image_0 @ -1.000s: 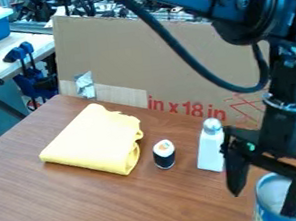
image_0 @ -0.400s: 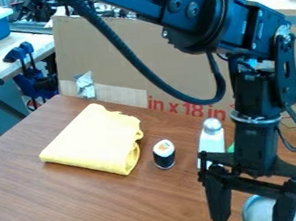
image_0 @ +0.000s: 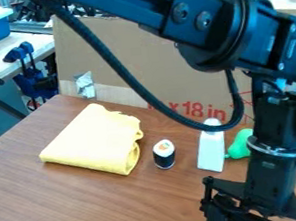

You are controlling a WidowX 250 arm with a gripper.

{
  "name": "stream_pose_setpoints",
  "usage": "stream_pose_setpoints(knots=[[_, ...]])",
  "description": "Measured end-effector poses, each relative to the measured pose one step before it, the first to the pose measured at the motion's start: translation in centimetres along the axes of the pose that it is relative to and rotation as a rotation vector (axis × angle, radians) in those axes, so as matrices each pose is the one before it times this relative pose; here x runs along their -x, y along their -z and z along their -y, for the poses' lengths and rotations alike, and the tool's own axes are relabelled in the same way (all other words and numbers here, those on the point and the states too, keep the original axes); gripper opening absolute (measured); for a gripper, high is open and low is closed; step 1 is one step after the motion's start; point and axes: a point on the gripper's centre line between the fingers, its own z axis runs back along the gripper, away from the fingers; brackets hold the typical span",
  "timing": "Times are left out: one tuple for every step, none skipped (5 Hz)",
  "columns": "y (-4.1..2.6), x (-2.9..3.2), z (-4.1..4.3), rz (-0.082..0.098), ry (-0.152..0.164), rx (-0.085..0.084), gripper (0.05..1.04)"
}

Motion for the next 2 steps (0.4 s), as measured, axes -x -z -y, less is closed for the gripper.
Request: stream_pose_setpoints(knots=[[0.002, 0.103, -0.102, 0.0036, 0.0133, -0.0239, 1.007], [-0.300, -0.756, -0.727, 0.0235, -0.0003, 0.0040, 1.007]])
